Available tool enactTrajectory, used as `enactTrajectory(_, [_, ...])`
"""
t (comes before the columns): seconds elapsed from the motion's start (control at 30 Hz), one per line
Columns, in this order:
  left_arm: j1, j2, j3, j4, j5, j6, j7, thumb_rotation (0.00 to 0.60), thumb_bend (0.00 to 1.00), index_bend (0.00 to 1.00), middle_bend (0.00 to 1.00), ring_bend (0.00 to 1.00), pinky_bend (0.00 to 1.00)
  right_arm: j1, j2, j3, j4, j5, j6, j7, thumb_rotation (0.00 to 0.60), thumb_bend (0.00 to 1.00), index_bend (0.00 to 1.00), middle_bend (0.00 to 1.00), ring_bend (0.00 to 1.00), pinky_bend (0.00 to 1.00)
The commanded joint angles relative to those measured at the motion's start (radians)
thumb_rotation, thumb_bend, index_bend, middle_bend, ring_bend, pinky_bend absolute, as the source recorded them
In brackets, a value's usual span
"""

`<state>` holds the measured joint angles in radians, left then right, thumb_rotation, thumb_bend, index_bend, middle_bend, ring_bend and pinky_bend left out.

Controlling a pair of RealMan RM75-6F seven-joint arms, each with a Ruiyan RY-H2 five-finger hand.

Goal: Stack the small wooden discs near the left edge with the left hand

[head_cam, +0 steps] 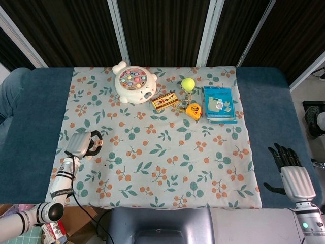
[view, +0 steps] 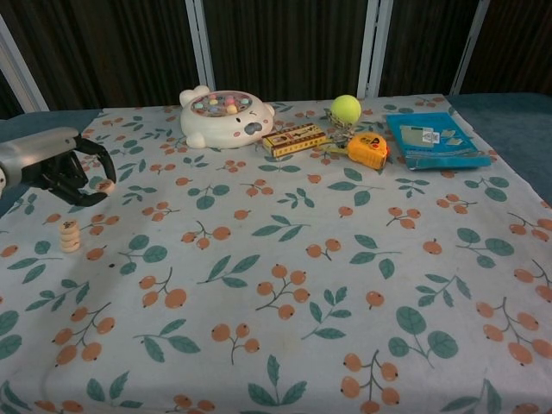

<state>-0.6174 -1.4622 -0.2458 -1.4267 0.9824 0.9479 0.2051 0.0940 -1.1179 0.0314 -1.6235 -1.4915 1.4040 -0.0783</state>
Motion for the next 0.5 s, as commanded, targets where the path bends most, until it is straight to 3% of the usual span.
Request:
enactTrajectory(0.03, [0.013,0.013,0.013,-0.011,0.014,0.012,-0.014,0.600,0.38,0.51,1.00,1.00,1.00,0.001,-0.001,0.000,0.000,0.000,-0.002,-0.002,0.600,0.15,0.00,0.00,0.00,0.00])
enactTrajectory(0.5, [0.060,0.018,0.068,0.036,0.072,0.047,-0.060,0.600,0.38,0.50,1.00,1.00,1.00,0.001,0.000,-0.008,0.002,-0.019,0.004,0.003,0.600,0.15,0.00,0.00,0.00,0.00])
